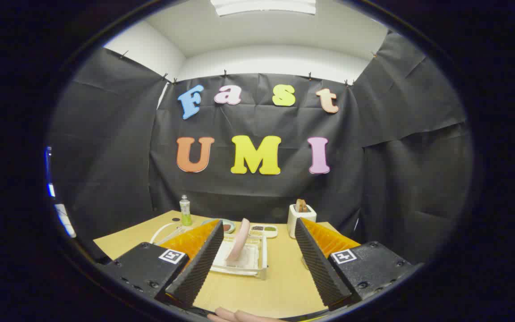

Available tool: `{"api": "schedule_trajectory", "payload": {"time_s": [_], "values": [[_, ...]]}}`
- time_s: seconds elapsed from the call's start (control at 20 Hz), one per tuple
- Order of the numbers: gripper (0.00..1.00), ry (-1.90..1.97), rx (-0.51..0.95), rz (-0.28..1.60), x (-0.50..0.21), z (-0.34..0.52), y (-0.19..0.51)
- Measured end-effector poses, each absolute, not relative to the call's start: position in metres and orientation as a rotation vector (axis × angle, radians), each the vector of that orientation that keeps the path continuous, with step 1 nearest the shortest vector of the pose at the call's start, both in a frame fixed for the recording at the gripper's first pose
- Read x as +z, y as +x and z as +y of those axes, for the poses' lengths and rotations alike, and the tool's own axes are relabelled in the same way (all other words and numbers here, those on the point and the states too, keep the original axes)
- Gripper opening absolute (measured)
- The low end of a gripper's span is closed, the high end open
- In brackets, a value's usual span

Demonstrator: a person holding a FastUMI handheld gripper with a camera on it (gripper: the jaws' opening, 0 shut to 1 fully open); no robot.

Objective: Take the plate from the dish rack, then take the spoon from the basket and place it into the plate.

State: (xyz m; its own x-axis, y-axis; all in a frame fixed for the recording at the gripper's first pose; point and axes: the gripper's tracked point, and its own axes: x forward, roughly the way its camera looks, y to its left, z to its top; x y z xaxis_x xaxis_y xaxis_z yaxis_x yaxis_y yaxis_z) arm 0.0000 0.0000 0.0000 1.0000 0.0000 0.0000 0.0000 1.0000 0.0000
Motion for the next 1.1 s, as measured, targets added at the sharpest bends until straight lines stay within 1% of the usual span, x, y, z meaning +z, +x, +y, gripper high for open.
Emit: {"api": "schedule_trajectory", "payload": {"time_s": [0.75, 1.1], "values": [[1.0, 0.0, 0.015, 0.028, -0.012, -0.003, 0.007], [1.0, 0.015, 0.023, 0.076, -0.016, 0.003, 0.039]]}}
